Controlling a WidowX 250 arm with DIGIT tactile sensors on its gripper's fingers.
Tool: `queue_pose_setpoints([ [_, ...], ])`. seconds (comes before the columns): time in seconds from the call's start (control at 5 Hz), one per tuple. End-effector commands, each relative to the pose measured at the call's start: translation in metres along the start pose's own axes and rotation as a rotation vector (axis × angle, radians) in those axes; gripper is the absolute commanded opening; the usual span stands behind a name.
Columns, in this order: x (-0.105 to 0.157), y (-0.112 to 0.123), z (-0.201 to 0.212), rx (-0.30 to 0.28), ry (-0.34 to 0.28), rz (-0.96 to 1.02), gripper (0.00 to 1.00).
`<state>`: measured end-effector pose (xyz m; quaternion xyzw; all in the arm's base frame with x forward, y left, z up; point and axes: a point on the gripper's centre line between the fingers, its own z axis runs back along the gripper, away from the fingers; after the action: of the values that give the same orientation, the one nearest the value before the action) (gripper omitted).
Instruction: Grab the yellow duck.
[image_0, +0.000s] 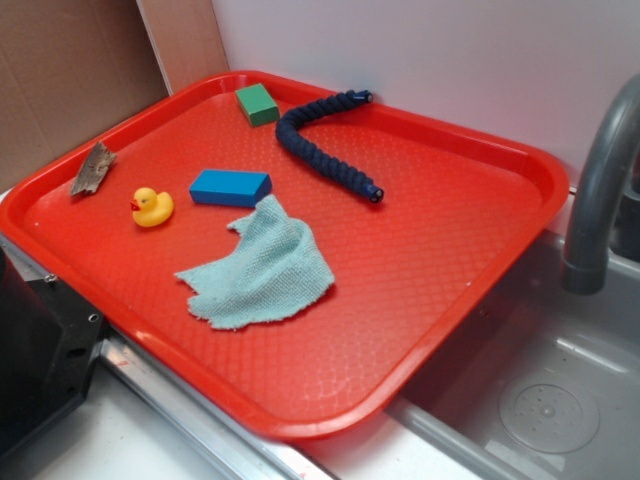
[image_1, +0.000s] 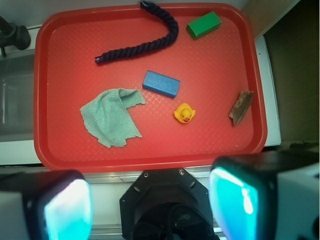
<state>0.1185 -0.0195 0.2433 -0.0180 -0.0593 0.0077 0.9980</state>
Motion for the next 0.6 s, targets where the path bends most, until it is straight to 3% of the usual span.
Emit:
queue_pose_setpoints([
  [0.0, 0.000, 0.000, 0.000, 0.000, 0.000, 0.000, 1.00],
  [0.2, 0.013, 0.052, -0.050, 0.026, -0.028, 0.088, 1.00],
  [0.4, 0.017, 0.085, -0.091, -0.056, -0.073, 0.110, 1.00],
])
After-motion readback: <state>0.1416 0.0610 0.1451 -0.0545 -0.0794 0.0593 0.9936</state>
